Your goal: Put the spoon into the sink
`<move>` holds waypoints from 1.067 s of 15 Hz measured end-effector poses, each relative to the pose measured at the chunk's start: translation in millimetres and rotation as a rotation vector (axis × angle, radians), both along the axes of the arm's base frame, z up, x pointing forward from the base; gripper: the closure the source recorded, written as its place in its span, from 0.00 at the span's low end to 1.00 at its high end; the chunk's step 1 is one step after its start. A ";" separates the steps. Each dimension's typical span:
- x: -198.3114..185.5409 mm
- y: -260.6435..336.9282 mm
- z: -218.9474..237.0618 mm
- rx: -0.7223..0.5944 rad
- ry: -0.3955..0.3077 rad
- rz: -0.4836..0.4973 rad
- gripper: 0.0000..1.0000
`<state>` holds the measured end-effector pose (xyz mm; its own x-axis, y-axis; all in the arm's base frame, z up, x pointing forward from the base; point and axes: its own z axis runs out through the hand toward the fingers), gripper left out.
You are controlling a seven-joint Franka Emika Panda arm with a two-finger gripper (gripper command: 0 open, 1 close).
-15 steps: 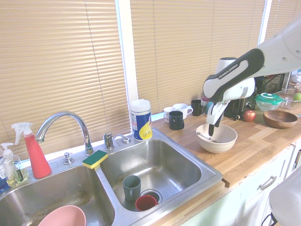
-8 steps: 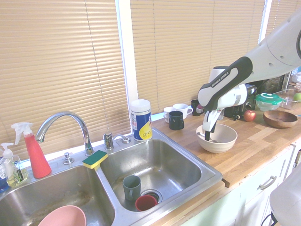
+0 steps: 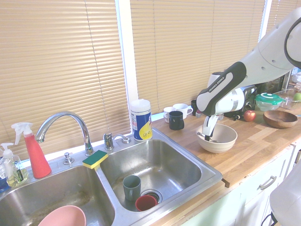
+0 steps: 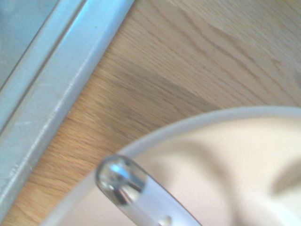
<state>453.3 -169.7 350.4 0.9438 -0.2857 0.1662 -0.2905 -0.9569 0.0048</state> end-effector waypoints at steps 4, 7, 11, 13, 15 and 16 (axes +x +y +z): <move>-0.1 -3.9 0.0 0.007 -0.003 0.006 1.00; -1.1 -9.0 0.4 0.009 -0.005 0.008 1.00; -1.4 -9.8 0.2 0.009 -0.005 0.008 1.00; -1.2 -9.4 0.3 0.009 -0.005 0.008 1.00; -0.6 -7.8 0.3 0.010 -0.005 0.012 1.00; -0.1 -6.3 0.3 0.010 -0.005 0.015 1.00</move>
